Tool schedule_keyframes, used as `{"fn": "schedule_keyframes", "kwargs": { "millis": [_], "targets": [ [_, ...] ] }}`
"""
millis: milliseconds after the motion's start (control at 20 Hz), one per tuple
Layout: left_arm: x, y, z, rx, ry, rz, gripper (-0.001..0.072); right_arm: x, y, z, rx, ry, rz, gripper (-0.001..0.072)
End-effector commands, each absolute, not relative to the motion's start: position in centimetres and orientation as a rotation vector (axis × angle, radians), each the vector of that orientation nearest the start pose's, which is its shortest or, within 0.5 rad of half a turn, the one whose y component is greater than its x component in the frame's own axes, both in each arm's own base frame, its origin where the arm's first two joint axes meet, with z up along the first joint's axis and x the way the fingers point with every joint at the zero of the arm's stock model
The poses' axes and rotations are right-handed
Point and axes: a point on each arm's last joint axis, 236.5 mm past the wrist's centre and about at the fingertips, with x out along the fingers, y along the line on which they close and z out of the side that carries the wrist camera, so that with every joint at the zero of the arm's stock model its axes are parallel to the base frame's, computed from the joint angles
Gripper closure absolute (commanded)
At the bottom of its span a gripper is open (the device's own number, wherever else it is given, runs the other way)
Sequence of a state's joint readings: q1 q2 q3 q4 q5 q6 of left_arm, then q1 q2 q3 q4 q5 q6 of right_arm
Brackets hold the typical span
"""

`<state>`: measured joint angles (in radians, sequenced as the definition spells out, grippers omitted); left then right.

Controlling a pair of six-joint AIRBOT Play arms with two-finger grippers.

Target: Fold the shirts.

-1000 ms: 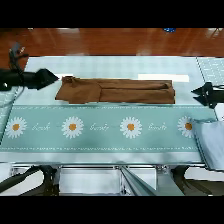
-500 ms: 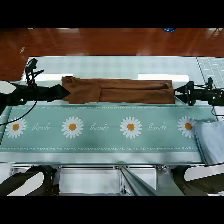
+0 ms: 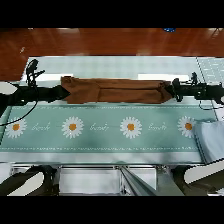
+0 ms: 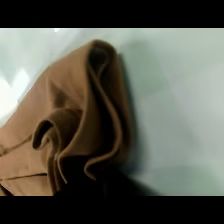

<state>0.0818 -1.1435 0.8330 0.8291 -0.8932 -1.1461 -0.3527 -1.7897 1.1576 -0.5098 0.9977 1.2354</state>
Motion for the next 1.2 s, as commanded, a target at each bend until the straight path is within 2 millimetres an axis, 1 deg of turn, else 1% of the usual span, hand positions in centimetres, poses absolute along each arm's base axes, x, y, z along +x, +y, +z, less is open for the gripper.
{"fn": "schedule_keyframes", "kwargs": {
  "millis": [0,50,150,200,300,350,400,450,500,550,600,700,800,900,950,1000,1050,1150],
  "targets": [
    [37.4,-9.5,0.7,-0.419,1.029,-0.380,0.0199,46.5,3.9,-8.5,1.094,1.178,0.297,0.0688],
    [37.4,-9.5,0.7,-0.419,1.029,-0.380,0.0200,46.3,3.8,-7.6,1.084,1.170,0.314,0.0689],
    [37.3,-9.5,0.7,-0.421,1.033,-0.385,0.0200,45.6,3.1,-5.0,1.005,1.152,0.327,0.0689],
    [37.2,-9.9,0.8,-0.433,1.038,-0.395,0.0200,45.0,2.5,-3.6,0.952,1.145,0.326,0.0689],
    [36.9,-11.2,1.3,-0.473,1.042,-0.431,0.0204,43.0,1.4,-0.2,0.841,1.119,0.320,0.0689],
    [36.8,-12.2,1.6,-0.468,1.034,-0.462,0.0266,41.9,1.1,1.2,0.811,1.104,0.319,0.0689],
    [36.7,-13.5,1.9,-0.459,1.025,-0.495,0.0430,40.7,0.9,2.5,0.794,1.083,0.313,0.0689],
    [36.6,-14.8,2.2,-0.454,1.016,-0.521,0.0671,39.1,0.9,3.8,0.786,1.059,0.310,0.0689],
    [36.6,-16.5,2.5,-0.426,1.000,-0.555,0.0687,37.7,1.0,4.8,0.773,1.040,0.307,0.0689],
    [36.7,-18.5,2.8,-0.397,0.994,-0.596,0.0687,36.1,1.4,5.8,0.760,1.021,0.312,0.0689],
    [36.6,-20.9,3.0,-0.366,1.002,-0.650,0.0687,34.7,2.0,6.8,0.741,1.001,0.317,0.0689],
    [36.9,-25.9,3.3,-0.320,1.022,-0.751,0.0687,31.8,3.6,8.8,0.717,0.965,0.337,0.0689],
    [37.6,-31.2,3.3,-0.295,1.044,-0.835,0.0688,29.5,5.0,10.7,0.703,0.923,0.342,0.0689],
    [38.1,-36.6,2.8,-0.293,1.087,-0.907,0.0687,27.7,6.0,12.6,0.689,0.876,0.342,0.0689],
    [37.9,-39.0,2.2,-0.288,1.120,-0.942,0.0687,26.9,6.4,13.4,0.681,0.851,0.340,0.0689],
    [37.2,-41.4,1.2,-0.277,1.172,-0.975,0.0687,26.4,6.7,14.2,0.677,0.828,0.335,0.0689],
    [36.2,-43.0,-0.2,-0.265,1.246,-0.984,0.0688,26.0,6.9,14.9,0.676,0.806,0.330,0.0689],
    [33.4,-45.9,-3.0,-0.233,1.410,-1.005,0.0688,25.2,7.4,15.6,0.675,0.789,0.333,0.0689]
  ]
}}
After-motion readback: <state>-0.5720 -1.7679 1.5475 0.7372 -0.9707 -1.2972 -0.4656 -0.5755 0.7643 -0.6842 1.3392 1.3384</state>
